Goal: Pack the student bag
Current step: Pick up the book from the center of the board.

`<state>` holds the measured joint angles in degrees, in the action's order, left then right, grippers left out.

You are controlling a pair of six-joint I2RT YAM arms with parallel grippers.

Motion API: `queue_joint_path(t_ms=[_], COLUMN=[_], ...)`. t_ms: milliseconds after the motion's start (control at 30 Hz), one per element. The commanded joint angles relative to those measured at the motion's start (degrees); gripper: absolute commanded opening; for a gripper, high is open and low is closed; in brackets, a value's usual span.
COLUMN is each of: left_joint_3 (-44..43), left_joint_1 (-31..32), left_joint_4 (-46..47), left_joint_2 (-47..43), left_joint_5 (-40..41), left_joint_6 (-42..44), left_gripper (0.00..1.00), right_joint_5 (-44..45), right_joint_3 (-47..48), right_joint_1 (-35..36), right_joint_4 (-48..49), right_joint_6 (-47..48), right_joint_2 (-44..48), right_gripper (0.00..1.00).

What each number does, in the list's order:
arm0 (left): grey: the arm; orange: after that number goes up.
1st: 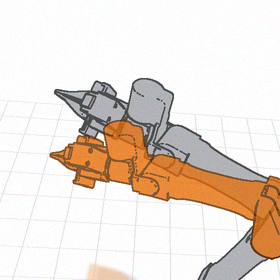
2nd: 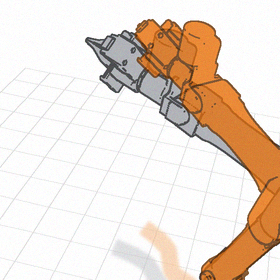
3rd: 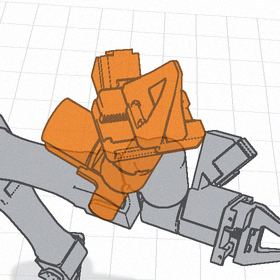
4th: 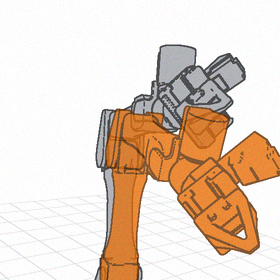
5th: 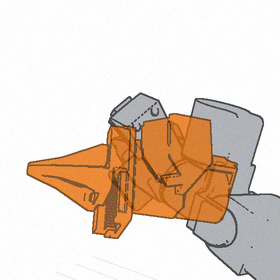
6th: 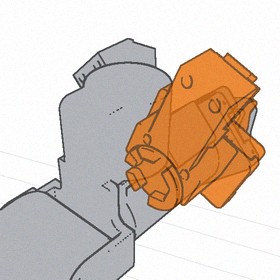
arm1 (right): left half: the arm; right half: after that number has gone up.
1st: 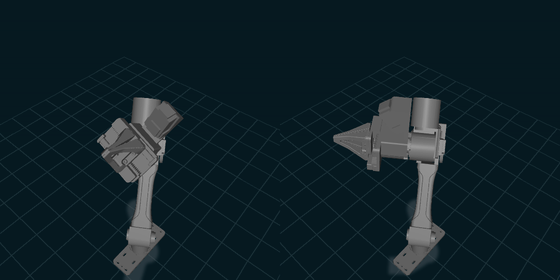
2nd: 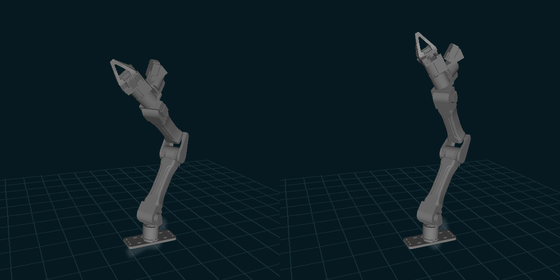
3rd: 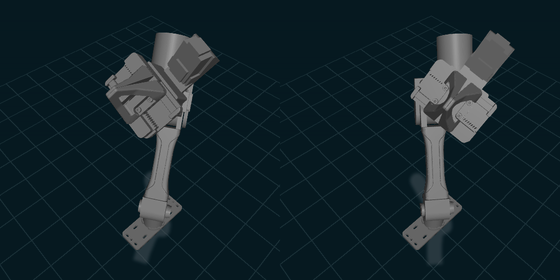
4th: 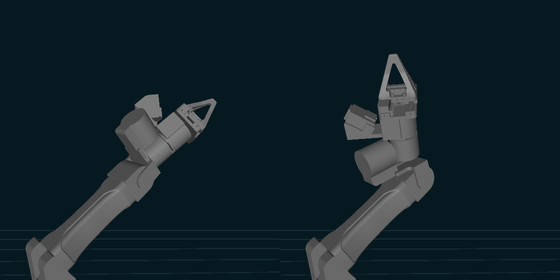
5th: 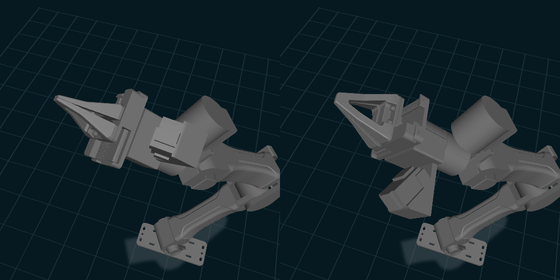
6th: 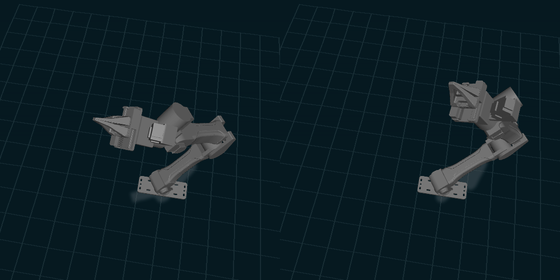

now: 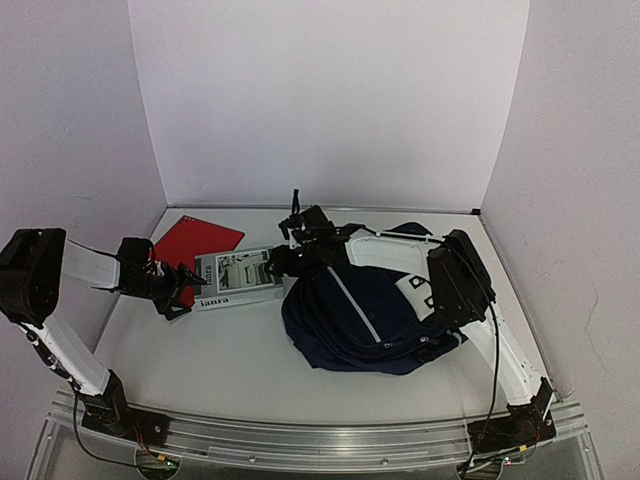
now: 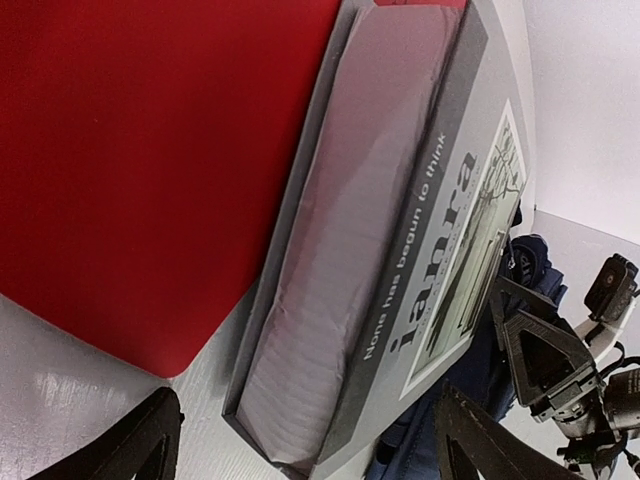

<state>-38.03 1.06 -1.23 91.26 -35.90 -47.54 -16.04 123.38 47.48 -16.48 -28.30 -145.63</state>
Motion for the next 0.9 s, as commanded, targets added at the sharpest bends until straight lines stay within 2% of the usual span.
queue_joint_path(t_ms=[0, 133, 300, 433, 633, 867], left_joint_3=[0.61, 1.85, 3.18, 4.72, 5.58, 7.81], left_joint_1=[-0.09, -0.09, -0.09, -0.09, -0.09, -0.07], left_joint_4=[1.59, 1.59, 1.93, 3.57, 6.54, 19.77], left_joint_2=[-1.28, -2.23, -2.98, -3.59, -3.47, 2.57], left_joint_5=[0.19, 0.14, 0.16, 0.3, -1.58, -6.74], left_joint_6=[-0.45, -0.69, -1.18, -2.65, -4.19, -9.32], left_gripper=[0.88, 0.88, 0.88, 0.89, 0.89, 0.88], right_joint_5=[-3.72, -5.55, -3.32, -3.13, -6.62, -9.24], right_joint_3=[2.39, 4.57, 3.1, -0.92, -4.67, -5.58], right_joint_1=[-0.49, -0.47, -1.21, -2.68, -4.42, -5.28], right_joint_4=[-1.44, -1.27, -1.03, 0.74, 4.23, 6.14], right_joint_6=[-0.73, -1.91, -5.25, -8.7, -11.69, -13.29], right_joint_2=[-3.9, -6.34, -6.18, -4.8, -4.01, -4.53], right_gripper=[0.55, 0.43, 0.15, 0.02, 0.0, 0.0])
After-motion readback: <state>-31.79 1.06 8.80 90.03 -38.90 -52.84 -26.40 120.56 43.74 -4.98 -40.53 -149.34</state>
